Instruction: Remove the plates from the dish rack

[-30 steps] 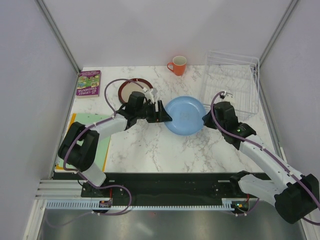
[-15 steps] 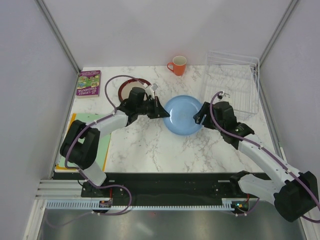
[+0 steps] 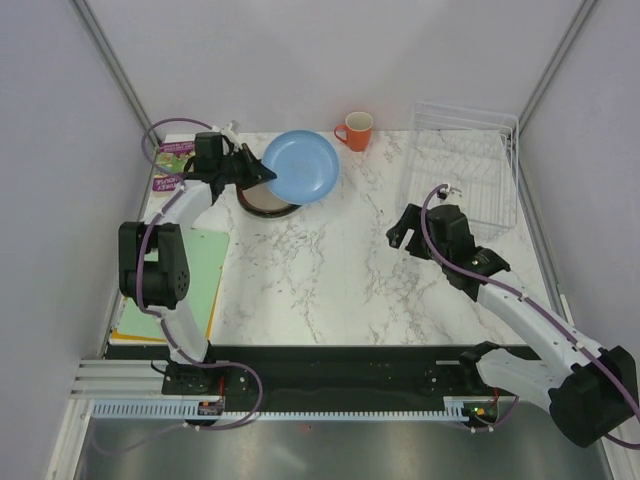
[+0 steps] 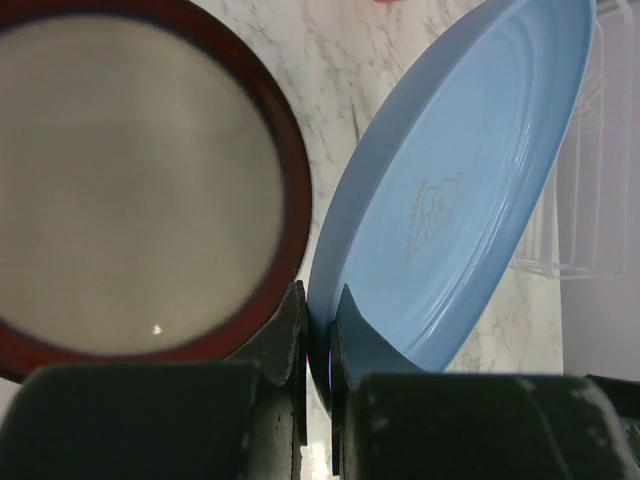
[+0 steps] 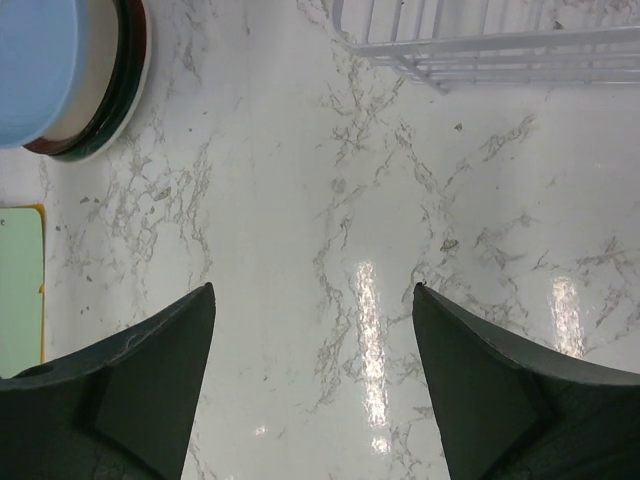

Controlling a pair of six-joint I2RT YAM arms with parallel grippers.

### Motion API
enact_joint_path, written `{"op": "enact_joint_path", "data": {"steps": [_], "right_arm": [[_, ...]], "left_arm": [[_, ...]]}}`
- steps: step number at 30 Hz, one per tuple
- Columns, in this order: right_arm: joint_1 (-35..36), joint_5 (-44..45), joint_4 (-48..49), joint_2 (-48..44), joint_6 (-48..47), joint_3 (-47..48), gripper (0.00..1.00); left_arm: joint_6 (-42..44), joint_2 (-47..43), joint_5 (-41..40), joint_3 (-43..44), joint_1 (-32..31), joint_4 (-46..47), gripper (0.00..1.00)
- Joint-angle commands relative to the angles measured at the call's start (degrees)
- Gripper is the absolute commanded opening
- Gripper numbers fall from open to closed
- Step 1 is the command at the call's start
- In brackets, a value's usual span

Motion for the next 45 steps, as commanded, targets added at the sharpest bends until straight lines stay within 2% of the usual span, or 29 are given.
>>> {"op": "enact_joint_path", "data": {"steps": [1, 10, 25, 28, 29, 31, 32, 34, 35, 40, 41, 43, 45], "right_arm": [[0.0, 1.3, 0.4, -0.4, -0.9, -1.5, 0.86], [-0.2, 1.3, 0.4, 1.8, -2.3, -2.6, 0.87], [-0.8, 0.0, 2.1, 3.5, -2.5, -3.8, 0.87], [-0.9, 0.0, 2.1, 3.3, -2.4, -3.9, 0.87], [-1.0, 0.0, 2.1, 3.2, -2.4, -4.0, 0.87], [-0.9, -0.2, 2.1, 2.9, -2.3, -4.2, 0.87], [-1.0, -0.3, 2.1, 2.7, -2.2, -4.3, 0.87], [-0.9, -0.3, 2.1, 2.5, -2.2, -4.5, 0.87], [-1.0, -0.4, 2.1, 2.4, -2.1, -4.5, 0.87], [-0.9, 0.0, 1.8, 1.5, -2.2, -4.8, 0.88], [-1.0, 0.3, 1.5, 1.1, -2.2, -4.8, 0.88], [-1.0, 1.4, 0.9, 0.5, -3.5, -4.3, 0.9], [-0.9, 2.9, -0.7, -0.4, -4.3, -3.7, 0.93]], "left_arm": [[4.1, 4.4, 2.1, 6.8, 3.1, -4.0, 0.02], [3.8, 11.2, 0.8, 9.7, 7.8, -5.2, 0.02], [5.0, 12.4, -2.4, 7.2, 10.6, -6.8, 0.04], [5.1, 12.9, -2.3, 6.9, 10.8, -7.6, 0.25], [5.1, 12.9, -2.5, 6.8, 10.9, -7.8, 0.35], [5.1, 12.9, -2.4, 6.6, 11.0, -8.6, 0.43], [5.2, 12.8, -3.0, 6.6, 10.9, -8.9, 0.51], [5.5, 12.4, -3.5, 6.4, 11.0, -9.7, 0.57], [5.7, 11.9, -3.6, 6.4, 11.0, -10.0, 0.73], [6.3, 8.1, -4.9, 4.0, 11.0, -11.2, 0.79], [6.4, 7.4, -5.1, 3.6, 10.9, -11.5, 0.92], [6.6, 4.5, -5.2, 2.0, 10.9, -11.8, 1.0], [6.9, 1.4, -5.6, 0.8, 11.0, -11.9, 1.0]]}}
